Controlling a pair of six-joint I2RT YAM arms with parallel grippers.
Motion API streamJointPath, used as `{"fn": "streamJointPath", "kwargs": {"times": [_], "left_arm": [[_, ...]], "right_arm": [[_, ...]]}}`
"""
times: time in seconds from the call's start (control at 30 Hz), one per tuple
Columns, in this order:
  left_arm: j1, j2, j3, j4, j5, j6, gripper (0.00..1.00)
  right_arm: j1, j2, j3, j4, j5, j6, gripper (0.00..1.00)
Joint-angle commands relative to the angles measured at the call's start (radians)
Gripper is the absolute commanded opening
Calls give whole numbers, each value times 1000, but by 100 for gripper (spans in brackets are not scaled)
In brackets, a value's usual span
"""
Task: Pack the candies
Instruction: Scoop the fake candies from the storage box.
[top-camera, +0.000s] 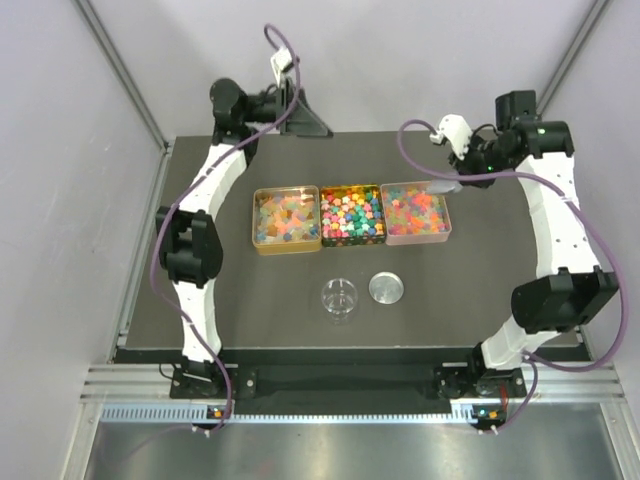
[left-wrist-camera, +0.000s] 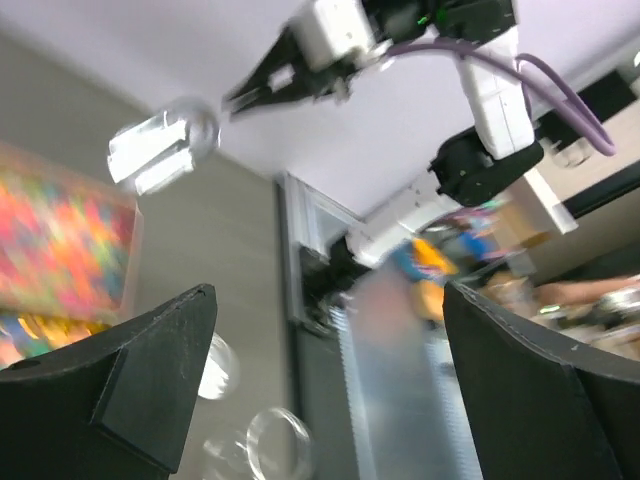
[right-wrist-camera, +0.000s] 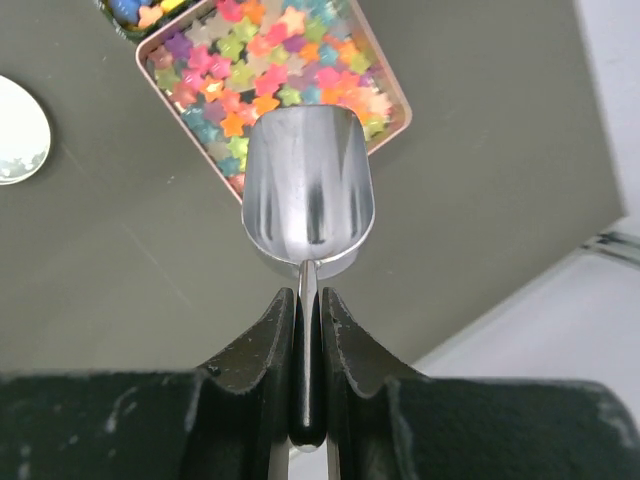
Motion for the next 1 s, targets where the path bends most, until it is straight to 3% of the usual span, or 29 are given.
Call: {"fn": "streamJointPath", "kwargs": {"times": [0.0, 0.03, 0.07, 0.1, 0.13, 0.17, 0.27, 0.37, 0.53, 0.97], "left_arm": [[-34, -38, 353, 36, -114, 199, 99], [-36, -36, 389, -330, -233, 349, 99], [-39, -35, 417, -493, -328, 663, 99], [-43, -36, 425, -617, -420, 785, 99], [-50, -35, 420, -786, -640, 889, 99], [-62, -30, 419, -854, -733, 1051, 99], [-65, -23, 336, -986, -1063, 1166, 99], [-50, -18, 270, -1080, -1198, 1198, 99], [-8, -65, 158, -1054, -1213, 1181, 99], [6, -41, 155, -1045, -1196, 1180, 99]], "right_arm": [[6, -79, 109, -86, -18, -33, 0], [20, -74, 112, -93, 31, -12, 0], [34, -50, 131, -133, 55, -5, 0], [51, -38, 142, -150, 72, -2, 0], [57, -27, 148, -156, 120, 25, 0], [63, -1, 158, -170, 143, 39, 0], [94, 68, 196, -213, 229, 71, 0], [112, 128, 205, -207, 276, 137, 0], [155, 194, 192, -212, 312, 277, 0], [181, 283, 96, -215, 434, 338, 0]]}}
